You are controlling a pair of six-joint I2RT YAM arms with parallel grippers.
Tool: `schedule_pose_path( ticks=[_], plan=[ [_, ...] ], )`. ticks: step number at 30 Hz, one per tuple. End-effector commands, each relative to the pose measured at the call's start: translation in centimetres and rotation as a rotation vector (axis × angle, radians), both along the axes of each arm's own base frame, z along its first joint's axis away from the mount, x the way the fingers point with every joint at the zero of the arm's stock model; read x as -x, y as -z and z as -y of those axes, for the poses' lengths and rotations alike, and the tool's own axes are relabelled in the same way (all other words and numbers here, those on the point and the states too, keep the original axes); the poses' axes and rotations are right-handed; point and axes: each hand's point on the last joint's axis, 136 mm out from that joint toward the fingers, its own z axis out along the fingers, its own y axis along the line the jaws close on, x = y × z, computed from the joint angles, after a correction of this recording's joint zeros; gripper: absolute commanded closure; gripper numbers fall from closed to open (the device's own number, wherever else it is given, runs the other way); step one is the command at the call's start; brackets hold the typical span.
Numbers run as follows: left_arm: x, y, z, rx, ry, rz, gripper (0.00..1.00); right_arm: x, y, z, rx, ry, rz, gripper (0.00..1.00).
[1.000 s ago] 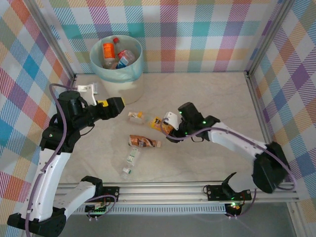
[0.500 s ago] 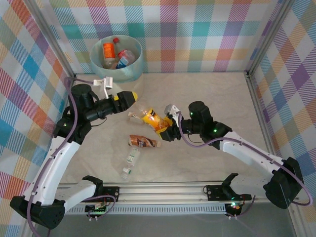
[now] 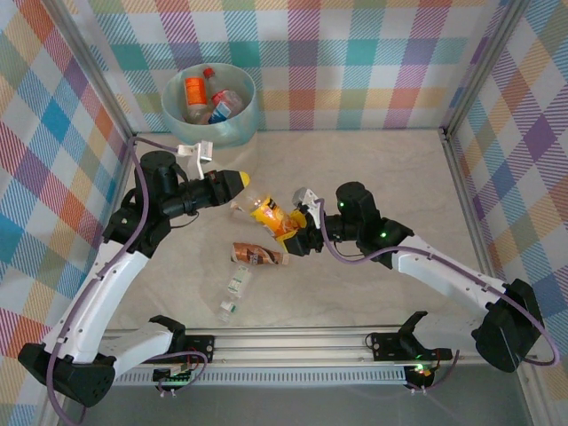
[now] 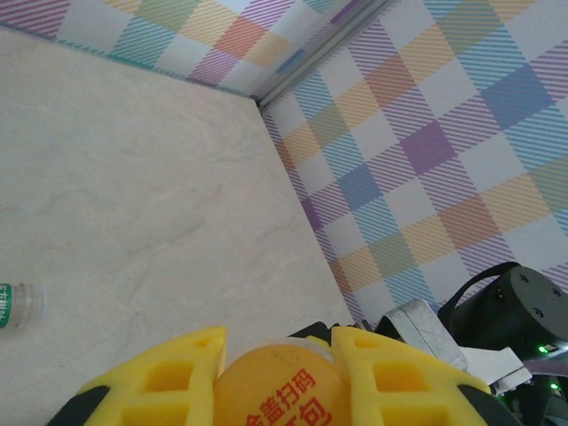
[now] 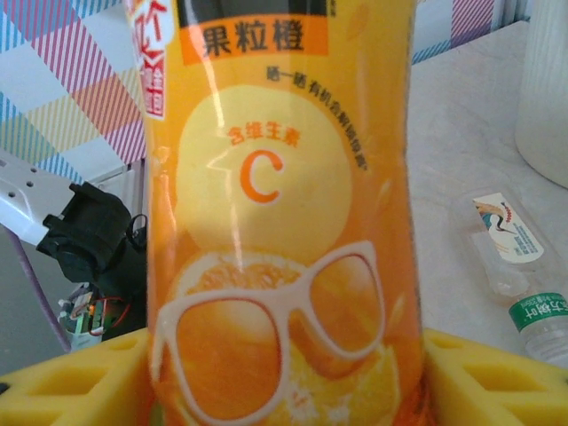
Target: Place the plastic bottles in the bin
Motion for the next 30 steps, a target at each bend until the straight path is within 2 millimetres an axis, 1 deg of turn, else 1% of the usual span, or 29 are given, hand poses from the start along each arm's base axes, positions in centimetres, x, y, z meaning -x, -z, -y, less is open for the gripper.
schedule_pose_path(
  ticks=[1, 2, 3, 4, 6, 8, 10, 12, 14, 18, 20, 23, 25, 27, 28, 30],
  plan=[
    [0.3, -3.7, -1.2, 0.0, -0.069, 0.103, 1.0, -0.6, -2.2, -0.5, -0.036, 0.022, 0.018, 0.21],
    [-0.1, -4.4, -2.0, -0.024, -0.115, 0.125, 1.0, -1.2, -2.4, -0.4, -0.03, 0.056, 0.017, 0.04],
    [-0.6, -5.3, -2.9, -0.06, -0.171, 0.154, 1.0, -1.9, -2.6, -0.2, -0.021, 0.104, 0.015, 0.0],
    [-1.1, -6.2, -3.9, -0.097, -0.225, 0.184, 1.0, -2.8, -2.7, 0.1, -0.01, 0.158, 0.014, 0.0],
    [-2.8, -8.5, -6.2, -0.202, -0.357, 0.245, 1.0, -4.9, -2.9, 1.1, 0.016, 0.295, 0.018, 0.0],
    [-4.6, -10.7, -8.5, -0.294, -0.477, 0.286, 1.0, -6.3, -3.3, 1.8, 0.029, 0.383, 0.035, 0.0],
    [-6.9, -12.8, -10.1, -0.35, -0.565, 0.333, 1.0, -7.1, -4.0, 2.0, 0.034, 0.424, 0.049, 0.0],
    [-9.2, -14.4, -11.6, -0.394, -0.646, 0.354, 1.0, -7.6, -4.5, 1.5, 0.031, 0.422, 0.05, 0.0],
    [-11.6, -15.3, -12.9, -0.416, -0.7, 0.355, 1.0, -7.9, -5.1, 0.6, 0.031, 0.395, 0.038, 0.0],
    [-16.2, -16.5, -15.3, -0.506, -0.816, 0.377, 1.0, -8.4, -5.9, -1.7, 0.037, 0.325, -0.011, 0.0],
    [-18.5, -16.2, -16.3, -0.559, -0.843, 0.369, 1.0, -8.6, -6.1, -2.8, 0.042, 0.288, -0.027, 0.01],
    [-21.6, -14.5, -17.6, -0.641, -0.861, 0.331, 1.0, -9.1, -6.1, -3.7, 0.05, 0.264, -0.039, 0.0],
    [-23.6, -12.2, -17.8, -0.697, -0.848, 0.293, 1.0, -9.4, -5.9, -4.0, 0.058, 0.258, -0.041, 0.0],
    [-25.0, -9.9, -17.6, -0.715, -0.816, 0.248, 1.0, -9.5, -5.4, -4.2, 0.073, 0.254, -0.047, 0.0],
    [-25.6, -8.8, -17.2, -0.714, -0.786, 0.227, 1.0, -9.7, -5.2, -4.3, 0.078, 0.257, -0.05, 0.0],
    [-26.9, -5.7, -16.0, -0.709, -0.708, 0.168, 1.0, -9.9, -4.6, -4.3, 0.091, 0.262, -0.056, 0.0]
  ],
)
